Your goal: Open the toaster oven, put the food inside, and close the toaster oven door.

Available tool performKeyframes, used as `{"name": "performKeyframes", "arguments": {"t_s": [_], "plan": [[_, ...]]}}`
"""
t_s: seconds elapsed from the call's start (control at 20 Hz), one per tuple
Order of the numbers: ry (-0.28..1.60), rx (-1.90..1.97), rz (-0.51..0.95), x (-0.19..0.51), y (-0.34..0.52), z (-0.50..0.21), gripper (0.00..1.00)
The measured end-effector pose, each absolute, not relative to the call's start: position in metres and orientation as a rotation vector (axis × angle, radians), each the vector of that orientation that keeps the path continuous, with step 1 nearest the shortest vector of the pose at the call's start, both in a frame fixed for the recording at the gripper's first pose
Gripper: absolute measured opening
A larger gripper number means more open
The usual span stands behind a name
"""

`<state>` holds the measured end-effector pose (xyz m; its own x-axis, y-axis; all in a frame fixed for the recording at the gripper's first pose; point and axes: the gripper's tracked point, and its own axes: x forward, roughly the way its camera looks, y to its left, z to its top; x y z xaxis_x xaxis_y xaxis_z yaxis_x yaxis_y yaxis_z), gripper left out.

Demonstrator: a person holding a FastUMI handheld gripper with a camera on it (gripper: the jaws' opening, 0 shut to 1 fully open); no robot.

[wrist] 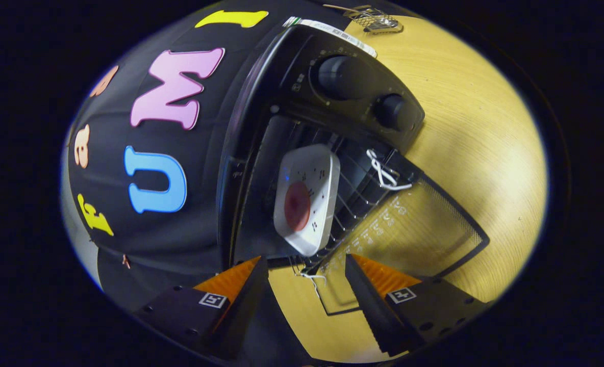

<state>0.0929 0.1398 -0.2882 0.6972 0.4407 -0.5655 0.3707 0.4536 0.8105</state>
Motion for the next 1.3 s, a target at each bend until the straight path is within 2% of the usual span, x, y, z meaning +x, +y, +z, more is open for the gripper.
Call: {"name": "performKeyframes", "arguments": {"t_s": [0.2,0.45,0.8,1.3], "plan": [[0.810,0.875,0.112,0.060,0.138,-0.278,0.98],[0.833,0.463,0.168,0.020,0.132,-0.302,0.98],[0.923,0.055,0.089,-0.018,0.124,-0.361,0.99],[0.922,-0.057,-0.012,0.009,0.123,-0.393,0.99]]}}
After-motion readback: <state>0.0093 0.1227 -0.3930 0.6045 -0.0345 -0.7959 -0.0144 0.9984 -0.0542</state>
